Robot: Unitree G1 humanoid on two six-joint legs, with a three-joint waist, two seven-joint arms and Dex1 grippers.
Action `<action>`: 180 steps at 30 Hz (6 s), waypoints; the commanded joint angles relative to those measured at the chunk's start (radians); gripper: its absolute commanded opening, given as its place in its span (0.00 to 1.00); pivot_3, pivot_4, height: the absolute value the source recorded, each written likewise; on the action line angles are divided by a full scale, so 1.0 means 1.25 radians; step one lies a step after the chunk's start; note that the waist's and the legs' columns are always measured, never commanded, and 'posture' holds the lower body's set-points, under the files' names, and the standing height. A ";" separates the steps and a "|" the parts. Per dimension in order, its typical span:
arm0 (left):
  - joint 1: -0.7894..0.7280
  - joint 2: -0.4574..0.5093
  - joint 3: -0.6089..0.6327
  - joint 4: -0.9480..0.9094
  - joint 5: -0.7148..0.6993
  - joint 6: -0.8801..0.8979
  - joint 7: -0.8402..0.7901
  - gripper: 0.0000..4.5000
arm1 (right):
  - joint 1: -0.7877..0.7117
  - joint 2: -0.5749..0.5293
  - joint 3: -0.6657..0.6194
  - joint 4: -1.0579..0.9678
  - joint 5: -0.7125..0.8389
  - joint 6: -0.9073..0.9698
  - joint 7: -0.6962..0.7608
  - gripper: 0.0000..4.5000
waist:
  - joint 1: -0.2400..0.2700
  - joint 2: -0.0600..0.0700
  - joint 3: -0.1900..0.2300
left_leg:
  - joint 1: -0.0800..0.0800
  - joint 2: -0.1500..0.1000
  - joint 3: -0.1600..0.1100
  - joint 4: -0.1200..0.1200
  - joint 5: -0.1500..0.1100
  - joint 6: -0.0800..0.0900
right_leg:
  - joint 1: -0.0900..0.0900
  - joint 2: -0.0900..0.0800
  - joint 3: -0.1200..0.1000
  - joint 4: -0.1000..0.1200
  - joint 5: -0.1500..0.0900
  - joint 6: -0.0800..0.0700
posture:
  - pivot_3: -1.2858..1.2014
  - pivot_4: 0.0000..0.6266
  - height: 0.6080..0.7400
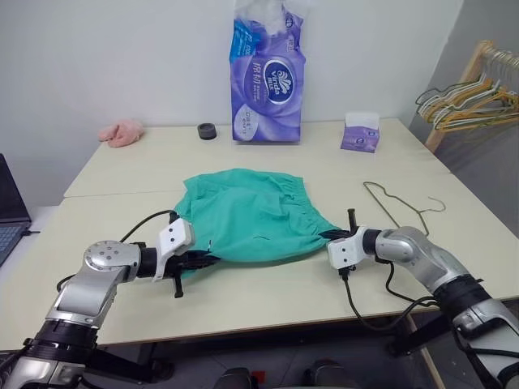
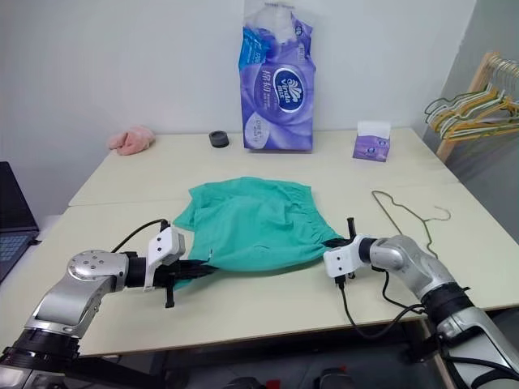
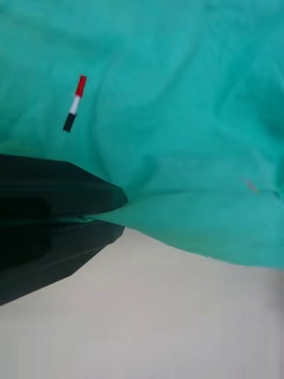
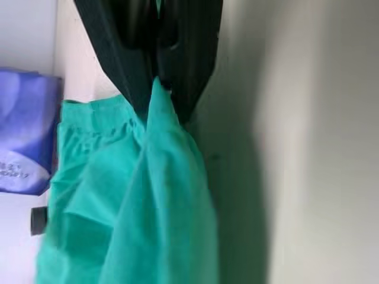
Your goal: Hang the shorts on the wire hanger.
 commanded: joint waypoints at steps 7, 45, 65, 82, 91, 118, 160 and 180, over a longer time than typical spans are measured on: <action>0.057 0.128 0.010 -0.203 -0.130 0.089 -0.187 0.00 | 0.159 -0.237 -0.152 -0.482 0.489 0.347 0.394 0.02 | 0.010 0.003 0.011 | -0.002 0.000 -0.001 0.000 -0.001 0.000 | -0.001 0.000 -0.001 -0.001 -0.001 0.000 | 0.51 0.05 1.00; -0.553 0.019 -0.204 0.525 0.192 -0.462 -0.149 0.00 | -0.228 -0.074 -0.038 0.073 0.149 -0.012 -0.153 0.02 | -0.082 0.002 0.029 | -0.031 -0.005 0.014 -0.003 0.002 -0.005 | -0.052 -0.008 0.001 0.015 0.005 -0.001 | 0.48 0.09 1.00; 0.108 0.272 -0.165 -0.223 -0.001 -0.073 -0.245 0.00 | 0.198 -0.251 -0.062 -0.449 0.230 0.173 0.203 0.02 | -0.015 -0.002 0.030 | -0.008 0.000 0.012 0.016 -0.004 0.003 | -0.022 -0.001 0.001 0.013 0.009 0.002 | 0.48 0.08 1.00; 0.104 0.229 -0.178 -0.278 -0.041 0.049 -0.225 0.00 | 0.275 -0.316 -0.080 -0.520 0.253 0.262 0.316 0.02 | -0.017 -0.002 0.030 | -0.008 0.001 0.012 0.016 -0.004 0.003 | -0.023 0.000 0.001 0.013 0.007 0.005 | 0.47 0.08 1.00; 0.074 0.155 -0.155 -0.299 -0.088 0.128 -0.154 0.53 | 0.290 -0.393 -0.109 -0.541 0.256 0.272 0.393 0.53 | -0.017 -0.002 0.029 | -0.008 0.001 0.012 0.016 -0.004 0.003 | -0.023 0.000 0.001 0.013 0.007 0.005 | 0.47 0.06 1.00; -0.205 -0.208 -0.095 -0.149 -0.045 0.101 0.181 0.99 | 0.224 0.034 -0.571 -0.304 0.482 0.910 -0.231 0.84 | -0.023 -0.007 0.032 | -0.010 0.000 0.012 0.016 -0.004 0.003 | -0.023 -0.001 0.003 0.012 0.011 0.003 | 0.45 0.12 1.00; -0.298 -0.259 -0.080 -0.093 -0.006 0.098 0.232 1.00 | 0.026 0.007 -0.445 0.180 0.438 0.899 -0.187 0.00 | -0.045 -0.011 0.019 | 0.002 0.000 0.010 0.013 -0.009 0.010 | 0.000 -0.003 0.001 -0.015 0.019 0.013 | 0.46 0.07 1.00; -0.593 -0.173 0.066 0.376 -0.051 0.169 0.120 1.00 | 0.089 -0.109 -0.296 -0.392 0.264 0.626 -0.129 0.00 | -0.047 0.003 0.021 | -0.016 -0.001 0.014 0.015 -0.008 0.010 | -0.023 -0.003 0.004 -0.004 0.019 0.013 | 0.45 0.06 1.00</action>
